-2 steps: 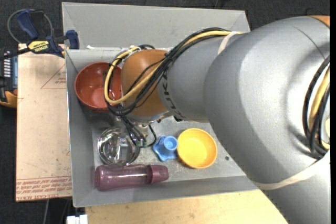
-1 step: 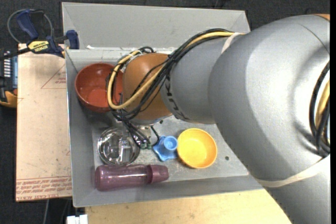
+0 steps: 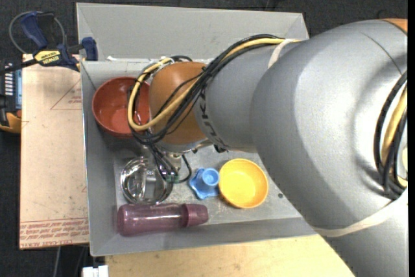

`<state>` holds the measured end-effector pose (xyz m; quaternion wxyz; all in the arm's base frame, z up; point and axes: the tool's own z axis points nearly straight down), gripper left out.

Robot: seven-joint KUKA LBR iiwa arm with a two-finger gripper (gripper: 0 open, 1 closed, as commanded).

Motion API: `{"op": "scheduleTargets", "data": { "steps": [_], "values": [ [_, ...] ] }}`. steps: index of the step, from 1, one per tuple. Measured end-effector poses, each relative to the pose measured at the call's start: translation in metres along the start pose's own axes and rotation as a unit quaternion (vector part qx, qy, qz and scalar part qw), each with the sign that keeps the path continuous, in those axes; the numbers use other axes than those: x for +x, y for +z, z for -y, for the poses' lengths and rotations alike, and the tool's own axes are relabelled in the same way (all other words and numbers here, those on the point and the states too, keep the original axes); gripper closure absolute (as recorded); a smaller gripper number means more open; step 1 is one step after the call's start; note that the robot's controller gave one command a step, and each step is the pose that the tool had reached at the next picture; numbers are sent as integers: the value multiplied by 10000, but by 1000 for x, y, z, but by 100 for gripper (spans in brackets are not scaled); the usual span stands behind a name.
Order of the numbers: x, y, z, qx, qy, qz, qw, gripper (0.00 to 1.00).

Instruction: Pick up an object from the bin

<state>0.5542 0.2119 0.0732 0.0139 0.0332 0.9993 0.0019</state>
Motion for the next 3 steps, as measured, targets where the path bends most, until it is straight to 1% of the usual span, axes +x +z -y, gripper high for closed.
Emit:
{"op": "scheduleTargets", "data": {
  "steps": [1,2,3],
  "values": [
    [0,2,13,-19,-2623,99,9649,100],
    [0,2,13,-20,-2622,99,9650,100],
    [-13,2,19,-21,-4076,127,9131,100]
  ]
}}
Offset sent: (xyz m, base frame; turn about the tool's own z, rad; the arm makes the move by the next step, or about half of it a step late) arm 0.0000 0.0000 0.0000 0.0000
